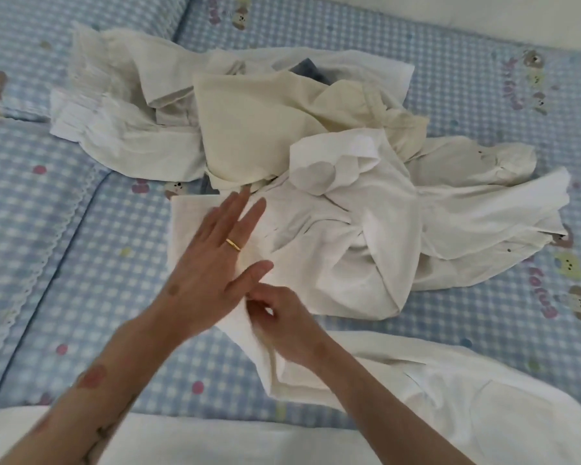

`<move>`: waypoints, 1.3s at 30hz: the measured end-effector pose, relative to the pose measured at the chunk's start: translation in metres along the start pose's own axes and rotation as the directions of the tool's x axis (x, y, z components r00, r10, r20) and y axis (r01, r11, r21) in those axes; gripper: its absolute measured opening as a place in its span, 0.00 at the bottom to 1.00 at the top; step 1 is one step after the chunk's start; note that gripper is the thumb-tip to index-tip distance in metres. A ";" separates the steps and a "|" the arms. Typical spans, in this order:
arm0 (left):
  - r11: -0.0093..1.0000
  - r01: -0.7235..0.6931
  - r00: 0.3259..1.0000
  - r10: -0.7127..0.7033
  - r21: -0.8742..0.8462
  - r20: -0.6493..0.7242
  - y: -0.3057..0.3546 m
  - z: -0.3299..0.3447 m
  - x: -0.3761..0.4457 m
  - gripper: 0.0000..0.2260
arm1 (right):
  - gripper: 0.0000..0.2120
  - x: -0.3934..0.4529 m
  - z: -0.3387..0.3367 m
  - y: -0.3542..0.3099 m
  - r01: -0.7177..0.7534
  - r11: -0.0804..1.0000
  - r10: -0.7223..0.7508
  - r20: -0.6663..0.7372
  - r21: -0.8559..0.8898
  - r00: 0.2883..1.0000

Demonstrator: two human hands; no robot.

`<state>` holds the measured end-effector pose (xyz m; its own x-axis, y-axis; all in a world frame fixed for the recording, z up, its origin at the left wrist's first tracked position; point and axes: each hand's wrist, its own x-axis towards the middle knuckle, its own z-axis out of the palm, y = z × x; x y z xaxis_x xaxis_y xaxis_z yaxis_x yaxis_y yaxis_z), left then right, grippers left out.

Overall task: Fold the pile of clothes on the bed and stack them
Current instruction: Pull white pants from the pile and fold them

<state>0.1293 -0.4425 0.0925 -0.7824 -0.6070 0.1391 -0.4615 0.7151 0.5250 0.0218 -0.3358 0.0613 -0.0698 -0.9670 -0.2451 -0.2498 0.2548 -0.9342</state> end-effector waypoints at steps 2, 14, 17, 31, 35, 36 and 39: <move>0.980 0.065 0.992 -0.085 0.189 0.097 -0.023 -0.025 -0.011 0.31 | 0.10 0.009 0.026 -0.019 0.140 0.987 -0.137 0.053 -0.073 0.989; 0.722 0.626 0.647 -0.692 0.293 0.321 -0.131 -0.001 -0.225 0.07 | 0.25 -0.012 -0.030 0.121 -0.273 0.527 0.465 0.005 -0.805 0.885; 0.690 0.723 0.688 -0.723 -0.027 -0.060 -0.135 -0.015 -0.239 0.04 | 0.20 -0.028 -0.049 0.142 -0.212 0.450 0.546 0.079 -0.868 0.834; 0.743 0.655 0.730 -0.669 -0.133 -0.138 -0.166 -0.036 -0.219 0.12 | 0.08 0.001 -0.140 0.123 -0.474 0.607 0.161 -0.485 -0.638 0.859; 0.517 0.830 0.528 -0.849 -0.212 -0.004 -0.197 -0.001 -0.229 0.09 | 0.08 0.015 -0.131 0.124 -0.458 0.648 0.228 -0.419 -0.609 0.879; 0.412 0.853 0.450 -0.891 -0.319 0.052 -0.202 0.005 -0.226 0.10 | 0.07 0.019 -0.130 0.122 -0.448 0.669 0.234 -0.405 -0.593 0.884; 0.267 0.900 0.346 -0.918 -0.345 0.192 -0.210 0.027 -0.202 0.18 | 0.07 0.028 -0.128 0.117 -0.391 0.716 0.244 -0.318 -0.578 0.916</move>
<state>0.3728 -0.4609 -0.0685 0.0725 -0.8004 -0.5950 -0.6831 -0.4745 0.5552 -0.1334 -0.3326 -0.0217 -0.4316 -0.8228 -0.3697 -0.7101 0.5627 -0.4233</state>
